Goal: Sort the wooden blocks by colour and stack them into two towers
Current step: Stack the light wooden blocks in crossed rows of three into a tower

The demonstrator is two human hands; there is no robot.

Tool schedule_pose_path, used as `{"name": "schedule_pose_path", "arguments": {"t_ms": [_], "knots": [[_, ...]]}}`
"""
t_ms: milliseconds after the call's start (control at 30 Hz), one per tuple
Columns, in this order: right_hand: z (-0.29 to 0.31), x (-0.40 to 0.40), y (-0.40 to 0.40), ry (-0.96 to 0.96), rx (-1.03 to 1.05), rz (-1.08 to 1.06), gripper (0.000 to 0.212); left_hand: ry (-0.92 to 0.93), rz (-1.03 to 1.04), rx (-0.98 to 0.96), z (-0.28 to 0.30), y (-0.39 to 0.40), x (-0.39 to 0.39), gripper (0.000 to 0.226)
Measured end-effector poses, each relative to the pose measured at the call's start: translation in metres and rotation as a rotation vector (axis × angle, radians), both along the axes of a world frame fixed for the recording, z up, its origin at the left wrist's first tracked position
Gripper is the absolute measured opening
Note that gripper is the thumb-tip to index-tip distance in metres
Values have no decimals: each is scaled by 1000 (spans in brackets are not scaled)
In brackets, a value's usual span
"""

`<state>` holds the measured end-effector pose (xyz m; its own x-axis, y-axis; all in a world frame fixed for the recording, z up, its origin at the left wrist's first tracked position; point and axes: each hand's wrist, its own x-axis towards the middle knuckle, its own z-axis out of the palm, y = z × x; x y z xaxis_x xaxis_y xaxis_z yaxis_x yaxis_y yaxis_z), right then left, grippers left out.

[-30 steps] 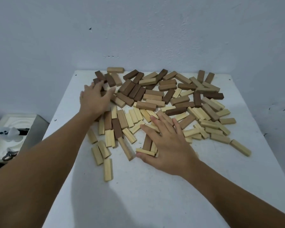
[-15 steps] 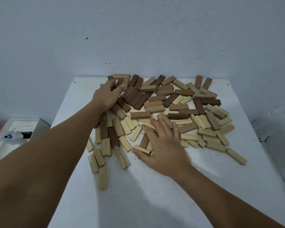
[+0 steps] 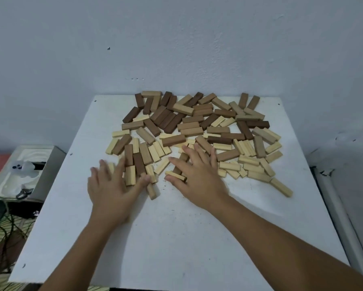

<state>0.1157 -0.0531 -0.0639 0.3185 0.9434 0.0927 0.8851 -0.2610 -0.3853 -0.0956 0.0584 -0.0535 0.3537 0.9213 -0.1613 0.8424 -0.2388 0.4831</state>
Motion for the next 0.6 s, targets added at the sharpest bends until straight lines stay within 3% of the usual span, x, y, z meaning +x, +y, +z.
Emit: {"name": "schedule_pose_path", "arguments": {"t_ms": [167,333,467,600], "knots": [[-6,4,-1,114,116,-36,43,-111,-110,60,4,-5,38,79],[-6,7,-3,212,260,-106,37,-169,-14,86,5,-6,52,61],[-5,8,-5,423,287,-132,34,-200,-41,147,10,-10,52,46],[11,16,-4,484,270,-159,31,-212,-95,123,12,-2,55,19]]}}
